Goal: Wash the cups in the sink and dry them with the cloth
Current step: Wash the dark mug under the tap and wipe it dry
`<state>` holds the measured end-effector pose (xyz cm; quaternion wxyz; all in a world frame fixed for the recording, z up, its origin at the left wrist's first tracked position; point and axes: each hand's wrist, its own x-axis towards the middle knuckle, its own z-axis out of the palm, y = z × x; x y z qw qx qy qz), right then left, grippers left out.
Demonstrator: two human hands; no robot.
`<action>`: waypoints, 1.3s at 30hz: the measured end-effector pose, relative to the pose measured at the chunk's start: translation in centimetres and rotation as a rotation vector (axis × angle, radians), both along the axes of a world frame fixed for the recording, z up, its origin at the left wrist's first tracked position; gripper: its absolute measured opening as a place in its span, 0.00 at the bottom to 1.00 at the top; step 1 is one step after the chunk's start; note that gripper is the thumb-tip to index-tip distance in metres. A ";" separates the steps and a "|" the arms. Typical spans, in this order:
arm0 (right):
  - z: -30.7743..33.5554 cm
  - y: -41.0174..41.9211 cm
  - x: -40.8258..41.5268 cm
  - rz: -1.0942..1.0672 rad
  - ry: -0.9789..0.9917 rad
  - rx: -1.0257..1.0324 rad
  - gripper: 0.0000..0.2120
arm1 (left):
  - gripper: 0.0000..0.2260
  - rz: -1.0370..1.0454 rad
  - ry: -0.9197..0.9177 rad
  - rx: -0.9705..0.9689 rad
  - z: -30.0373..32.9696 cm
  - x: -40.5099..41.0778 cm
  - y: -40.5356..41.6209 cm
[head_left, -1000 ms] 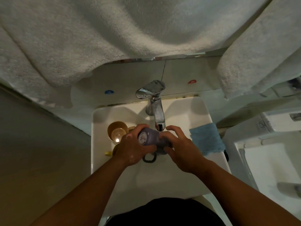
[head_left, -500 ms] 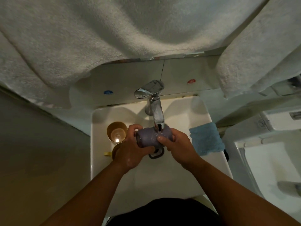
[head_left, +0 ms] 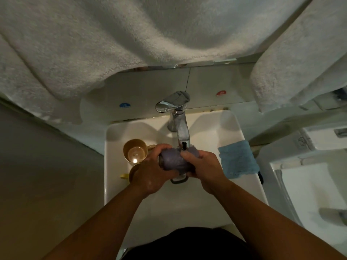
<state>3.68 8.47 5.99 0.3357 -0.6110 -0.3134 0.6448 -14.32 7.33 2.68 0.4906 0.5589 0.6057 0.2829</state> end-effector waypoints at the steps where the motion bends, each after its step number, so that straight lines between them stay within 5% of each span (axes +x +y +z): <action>1: -0.1 0.2 -0.1 -0.001 -0.018 0.001 0.07 | 0.35 -0.002 -0.001 0.009 0.0 -0.1 0.0; 6: 0.2 0.5 1.3 0.171 0.176 -0.005 0.07 | 0.35 0.006 -0.022 0.020 -0.1 -1.2 0.5; 11: -0.3 0.3 -0.2 -0.019 -0.014 0.018 0.05 | 0.36 -0.016 0.021 0.062 -0.5 -0.3 0.3; 15: -0.5 0.5 0.5 0.032 -0.017 0.081 0.07 | 0.35 0.009 0.055 0.109 -0.4 -0.6 0.2; 17: -1.1 0.1 1.0 0.022 -0.187 0.159 0.13 | 0.35 0.053 0.076 0.107 -0.2 -0.7 0.0; 20: -2.1 -1.0 1.6 0.187 -0.641 0.538 0.13 | 0.35 0.091 0.098 0.116 -0.2 -0.5 -0.2; 22: -2.7 -1.6 1.5 0.261 -0.728 0.632 0.15 | 0.34 0.108 0.108 0.121 -0.1 -0.3 -0.4; 39: -2.4 -1.9 1.3 0.288 -0.687 0.635 0.14 | 0.33 0.087 0.162 0.149 -0.1 0.0 -0.2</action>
